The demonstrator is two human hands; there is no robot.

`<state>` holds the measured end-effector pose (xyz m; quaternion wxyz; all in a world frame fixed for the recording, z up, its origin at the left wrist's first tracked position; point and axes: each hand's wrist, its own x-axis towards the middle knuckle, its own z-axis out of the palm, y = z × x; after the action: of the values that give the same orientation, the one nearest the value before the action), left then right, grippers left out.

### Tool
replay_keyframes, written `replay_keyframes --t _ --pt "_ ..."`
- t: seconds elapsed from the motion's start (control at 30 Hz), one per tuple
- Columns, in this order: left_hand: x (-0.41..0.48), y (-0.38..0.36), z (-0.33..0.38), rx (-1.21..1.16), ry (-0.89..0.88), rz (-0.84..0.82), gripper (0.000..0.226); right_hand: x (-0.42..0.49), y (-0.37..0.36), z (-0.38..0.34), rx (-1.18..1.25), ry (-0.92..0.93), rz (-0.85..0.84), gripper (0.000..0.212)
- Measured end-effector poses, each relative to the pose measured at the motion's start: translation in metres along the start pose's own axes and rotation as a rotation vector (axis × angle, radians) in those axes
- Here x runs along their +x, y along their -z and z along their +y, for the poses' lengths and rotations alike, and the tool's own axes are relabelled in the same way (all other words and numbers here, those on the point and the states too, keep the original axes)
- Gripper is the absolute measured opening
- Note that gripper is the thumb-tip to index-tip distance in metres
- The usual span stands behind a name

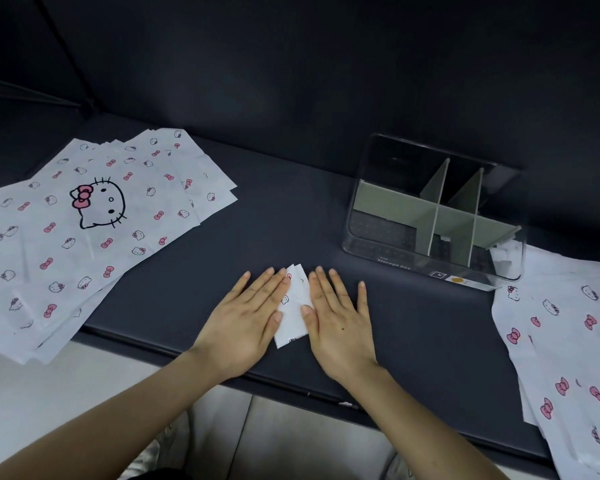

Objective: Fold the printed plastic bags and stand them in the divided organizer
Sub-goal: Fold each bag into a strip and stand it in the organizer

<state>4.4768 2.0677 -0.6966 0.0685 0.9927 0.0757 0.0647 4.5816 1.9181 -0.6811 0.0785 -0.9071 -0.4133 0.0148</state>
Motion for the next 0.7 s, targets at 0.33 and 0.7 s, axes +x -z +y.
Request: replay_keyframes --t 0.33,0.7 --pt "-0.006 -0.007 0.033 -0.049 0.207 0.04 0.058 0.008 0.043 -0.01 0.421 -0.542 -0.276 0.018" --pt "0.005 0.04 0.027 -0.691 0.376 0.088 0.072 0.005 0.085 0.012 1.044 -0.41 -0.43 0.016"
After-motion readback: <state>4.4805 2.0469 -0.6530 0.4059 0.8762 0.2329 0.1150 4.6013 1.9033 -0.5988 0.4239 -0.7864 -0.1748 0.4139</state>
